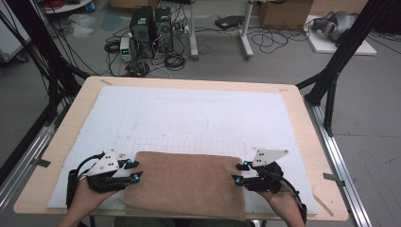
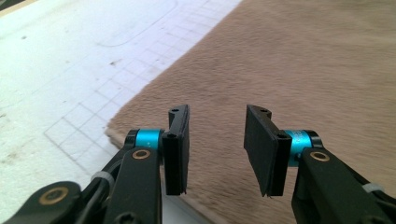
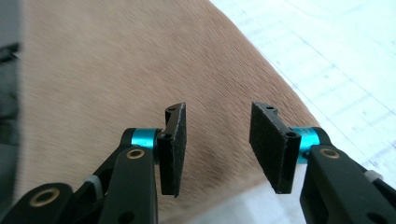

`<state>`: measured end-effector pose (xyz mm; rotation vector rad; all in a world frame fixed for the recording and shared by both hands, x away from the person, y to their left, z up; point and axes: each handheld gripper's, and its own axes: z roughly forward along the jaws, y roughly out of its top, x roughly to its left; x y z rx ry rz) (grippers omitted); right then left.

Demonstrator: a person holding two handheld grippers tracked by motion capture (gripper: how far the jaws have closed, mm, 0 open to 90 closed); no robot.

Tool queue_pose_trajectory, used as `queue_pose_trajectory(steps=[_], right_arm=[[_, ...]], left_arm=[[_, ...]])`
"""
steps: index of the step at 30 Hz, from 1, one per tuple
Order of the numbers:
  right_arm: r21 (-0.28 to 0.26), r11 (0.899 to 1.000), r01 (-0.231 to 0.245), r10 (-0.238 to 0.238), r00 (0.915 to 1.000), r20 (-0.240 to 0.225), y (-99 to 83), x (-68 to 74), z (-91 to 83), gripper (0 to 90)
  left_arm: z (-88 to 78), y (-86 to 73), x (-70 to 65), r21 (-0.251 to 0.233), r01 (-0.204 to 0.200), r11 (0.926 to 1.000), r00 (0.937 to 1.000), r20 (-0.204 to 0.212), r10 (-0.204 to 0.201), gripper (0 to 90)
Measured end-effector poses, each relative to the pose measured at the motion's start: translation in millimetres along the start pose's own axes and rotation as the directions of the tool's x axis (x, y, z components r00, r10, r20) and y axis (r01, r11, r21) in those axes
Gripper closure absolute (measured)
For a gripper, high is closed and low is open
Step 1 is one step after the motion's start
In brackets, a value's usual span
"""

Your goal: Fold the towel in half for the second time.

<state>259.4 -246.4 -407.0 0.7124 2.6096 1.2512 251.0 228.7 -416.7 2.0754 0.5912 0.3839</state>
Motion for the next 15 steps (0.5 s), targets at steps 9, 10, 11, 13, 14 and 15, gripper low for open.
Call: queue_pose_trajectory(steps=[9,10,11,13,14,15], right_arm=[[0.051,0.997,-0.060,0.058,0.9978,0.032,-9.7,-23.7,27.1,59.8],[0.053,0.997,-0.052,0.051,0.9982,0.032,-10.3,-24.0,30.9,63.5],[0.048,0.997,-0.057,0.056,0.9981,0.025,-10.2,-24.1,32.6,69.3],[0.039,0.998,-0.055,0.054,0.9985,0.010,-8.6,-24.1,32.1,83.1],[0.041,0.998,-0.044,0.044,0.9989,0.014,-6.8,-23.4,31.3,84.1],[0.043,0.998,-0.037,0.037,0.9993,0.011,-4.4,-23.2,30.3,84.5]], left_arm=[[36.6,-5.1,17.6,0.109,0.026,0.9937,0.9987,-0.046,-0.021,59.1],[37.8,-5.9,16.7,0.103,0.018,0.9945,0.9989,-0.046,-0.013,63.0],[38.4,-5.8,15.7,0.096,0.019,0.9952,0.9990,-0.043,-0.015,69.1],[37.8,-3.9,14.7,0.098,0.015,0.9950,0.9985,-0.053,-0.010,80.5],[36.9,-2.9,14.7,0.092,0.016,0.9956,0.9984,-0.055,-0.011,83.7],[34.9,-1.2,14.7,0.090,0.013,0.9958,0.9982,-0.060,-0.008,85.3]])
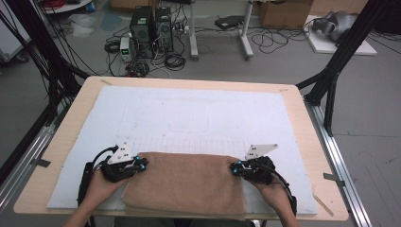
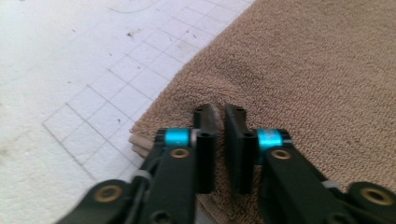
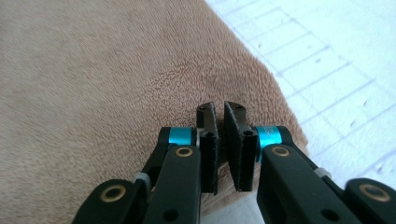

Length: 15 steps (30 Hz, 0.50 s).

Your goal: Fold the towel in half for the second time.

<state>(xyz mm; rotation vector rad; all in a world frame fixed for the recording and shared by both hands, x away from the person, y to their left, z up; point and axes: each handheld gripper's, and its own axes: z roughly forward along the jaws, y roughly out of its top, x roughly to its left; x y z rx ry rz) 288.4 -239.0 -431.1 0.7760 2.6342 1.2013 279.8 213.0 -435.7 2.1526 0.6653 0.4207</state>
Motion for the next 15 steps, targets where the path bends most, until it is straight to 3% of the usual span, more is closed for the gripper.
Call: queue_pose_trajectory(steps=[4,8,10,13,15], right_arm=[[-0.051,0.999,0.013,-0.012,0.9997,0.020,13.0,0.2,-15.3,84.8],[-0.047,0.998,0.031,-0.029,0.9983,0.051,23.6,-3.3,-23.8,83.7],[-0.058,0.998,0.011,-0.009,0.9992,0.039,22.4,-2.4,-23.1,69.3],[-0.080,0.997,0.000,0.001,0.9999,0.015,18.3,7.1,-24.3,61.8],[-0.099,0.995,0.005,-0.008,0.9995,-0.030,14.5,17.3,-25.8,60.7]], left_arm=[[-11.4,7.6,0.9,-0.073,0.010,0.9973,0.9998,-0.016,-0.011,86.2],[-14.9,10.6,-1.9,-0.087,-0.006,0.9962,0.9995,-0.030,0.003,84.4],[-18.1,8.1,-4.5,-0.093,0.012,0.9956,0.9999,-0.011,-0.013,67.1],[-26.7,-0.3,-14.6,-0.101,-0.001,0.9948,0.9997,0.025,0.004,62.1],[-34.0,-5.9,-23.3,-0.107,-0.017,0.9941,0.9985,0.049,0.022,60.8]])
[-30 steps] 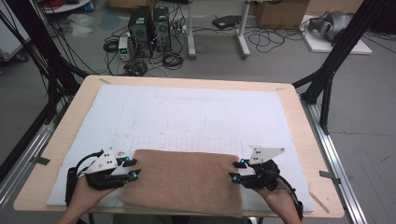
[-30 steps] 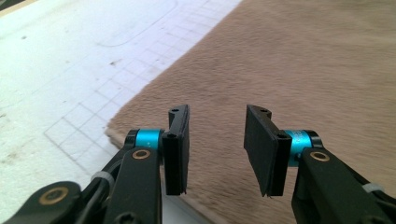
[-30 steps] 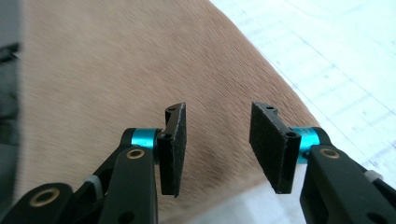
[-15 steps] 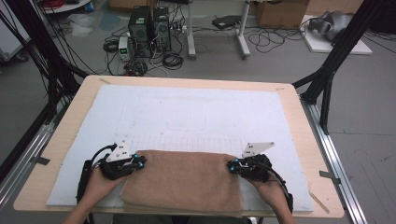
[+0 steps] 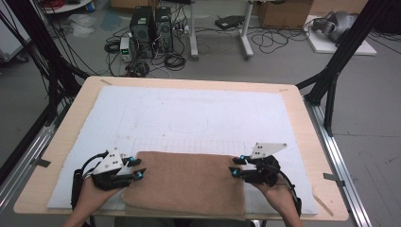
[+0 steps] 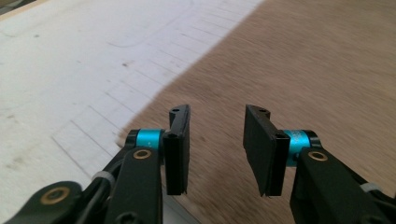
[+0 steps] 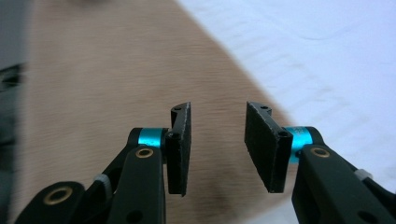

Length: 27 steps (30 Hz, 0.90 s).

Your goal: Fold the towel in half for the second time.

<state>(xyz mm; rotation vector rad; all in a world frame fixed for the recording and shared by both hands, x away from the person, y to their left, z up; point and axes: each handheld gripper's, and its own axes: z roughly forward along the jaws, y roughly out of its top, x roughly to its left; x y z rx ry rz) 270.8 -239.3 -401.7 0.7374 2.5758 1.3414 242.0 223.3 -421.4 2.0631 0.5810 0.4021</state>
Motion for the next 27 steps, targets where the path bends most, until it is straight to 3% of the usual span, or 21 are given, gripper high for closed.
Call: queue_pose_trajectory(steps=[2,6,10,13,17,21,27], right_arm=[[0.009,1.000,0.013,-0.013,0.9987,-0.049,-4.2,12.0,2.4,58.8],[0.051,0.997,0.051,-0.047,0.9956,-0.082,-13.5,29.8,9.9,56.1],[0.093,0.994,0.051,-0.044,0.9965,-0.072,-24.9,29.9,13.3,54.7],[0.088,0.996,0.032,-0.026,0.9977,-0.063,-29.3,25.4,11.8,53.0],[0.065,0.998,0.014,-0.012,0.9996,-0.025,-22.6,17.1,8.3,49.4],[0.050,0.999,-0.002,0.001,0.9999,0.016,-10.1,4.0,8.3,45.8],[0.043,0.999,-0.013,0.010,0.9975,0.069,5.0,-18.0,13.3,42.4]], left_arm=[[-6.0,-4.8,-10.3,-0.005,-0.016,0.9999,0.9996,0.022,0.016,60.3],[-12.3,-15.5,-29.0,0.002,-0.048,0.9989,0.9978,0.047,0.048,57.6],[-9.9,-27.0,-43.3,0.045,-0.088,0.9951,0.9949,0.052,0.086,55.2],[-7.8,-32.5,-49.1,0.030,-0.107,0.9938,0.9939,0.033,0.106,55.3],[-8.3,-26.1,-41.7,0.046,-0.077,0.9959,0.9961,0.045,0.075,52.1],[-8.4,-11.4,-27.5,0.034,-0.068,0.9971,0.9976,0.018,0.067,49.7],[0.7,4.5,6.2,0.024,0.004,0.9997,0.9993,-0.038,-0.003,46.4]])
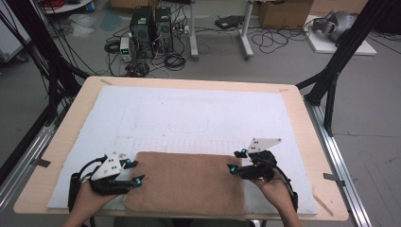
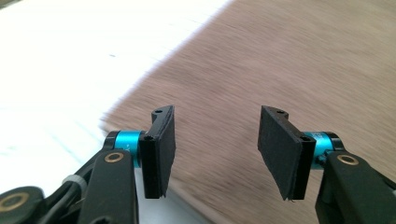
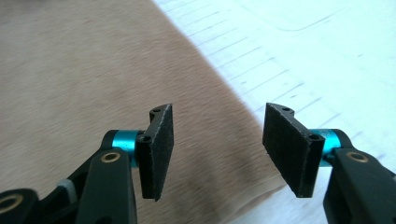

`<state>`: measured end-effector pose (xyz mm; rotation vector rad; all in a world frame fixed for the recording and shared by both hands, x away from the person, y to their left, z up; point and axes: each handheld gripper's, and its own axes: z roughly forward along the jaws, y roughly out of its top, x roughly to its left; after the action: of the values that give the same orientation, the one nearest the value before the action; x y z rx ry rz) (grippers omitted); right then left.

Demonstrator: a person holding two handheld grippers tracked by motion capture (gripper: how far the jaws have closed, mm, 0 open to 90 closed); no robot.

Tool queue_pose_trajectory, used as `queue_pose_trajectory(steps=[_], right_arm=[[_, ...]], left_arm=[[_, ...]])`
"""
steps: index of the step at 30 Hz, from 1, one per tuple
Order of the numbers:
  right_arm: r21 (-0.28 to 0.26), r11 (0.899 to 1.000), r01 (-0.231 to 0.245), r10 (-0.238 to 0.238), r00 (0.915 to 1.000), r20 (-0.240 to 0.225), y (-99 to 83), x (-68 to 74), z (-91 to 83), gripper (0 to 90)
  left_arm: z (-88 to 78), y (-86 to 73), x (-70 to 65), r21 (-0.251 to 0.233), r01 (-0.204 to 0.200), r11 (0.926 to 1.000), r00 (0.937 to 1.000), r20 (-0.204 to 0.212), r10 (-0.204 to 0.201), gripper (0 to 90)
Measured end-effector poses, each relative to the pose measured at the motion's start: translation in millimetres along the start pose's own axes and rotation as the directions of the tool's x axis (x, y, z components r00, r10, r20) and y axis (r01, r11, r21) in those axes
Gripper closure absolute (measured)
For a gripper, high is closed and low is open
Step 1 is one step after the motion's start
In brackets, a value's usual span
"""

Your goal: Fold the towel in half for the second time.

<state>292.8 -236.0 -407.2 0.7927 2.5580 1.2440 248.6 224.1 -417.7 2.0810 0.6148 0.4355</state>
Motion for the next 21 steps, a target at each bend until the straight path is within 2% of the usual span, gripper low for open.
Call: queue_pose_trajectory(steps=[3,6,7,9,12,14,17,21], right_arm=[[0.010,1.000,-0.011,0.011,0.9999,0.011,4.0,-9.6,4.4,41.3],[0.019,1.000,-0.024,0.024,0.9996,0.018,4.0,-16.4,9.1,40.7],[0.024,0.999,-0.028,0.028,0.9994,0.022,2.8,-18.4,10.9,40.5],[0.031,0.999,-0.037,0.036,0.9991,0.021,-0.9,-22.4,14.4,40.0],[0.043,0.997,-0.065,0.065,0.9979,0.010,-8.2,-26.6,19.3,38.9],[0.049,0.996,-0.068,0.068,0.9977,0.001,-11.6,-26.9,22.1,38.8],[0.057,0.996,-0.069,0.069,0.9976,-0.001,-14.4,-27.5,26.3,38.8],[0.071,0.994,-0.079,0.081,0.9964,-0.024,-16.0,-28.1,31.3,43.7]], left_arm=[[7.8,4.9,18.5,0.005,0.063,0.9980,0.9979,-0.012,-0.063,44.5],[18.5,7.3,34.0,0.032,0.095,0.9949,0.9951,-0.030,-0.094,44.3],[22.7,7.8,37.9,0.045,0.093,0.9946,0.9951,-0.036,-0.092,43.6],[31.2,7.7,43.7,0.067,0.110,0.9917,0.9939,-0.022,-0.108,42.2],[40.4,4.7,48.4,0.099,0.111,0.9889,0.9938,-0.016,-0.110,40.4],[44.9,2.7,51.1,0.117,0.124,0.9854,0.9922,-0.002,-0.124,38.4],[48.8,0.9,53.3,0.134,0.122,0.9834,0.9922,0.010,-0.125,39.7],[50.5,-2.2,56.5,0.141,0.159,0.9772,0.9840,0.059,-0.168,47.6]])
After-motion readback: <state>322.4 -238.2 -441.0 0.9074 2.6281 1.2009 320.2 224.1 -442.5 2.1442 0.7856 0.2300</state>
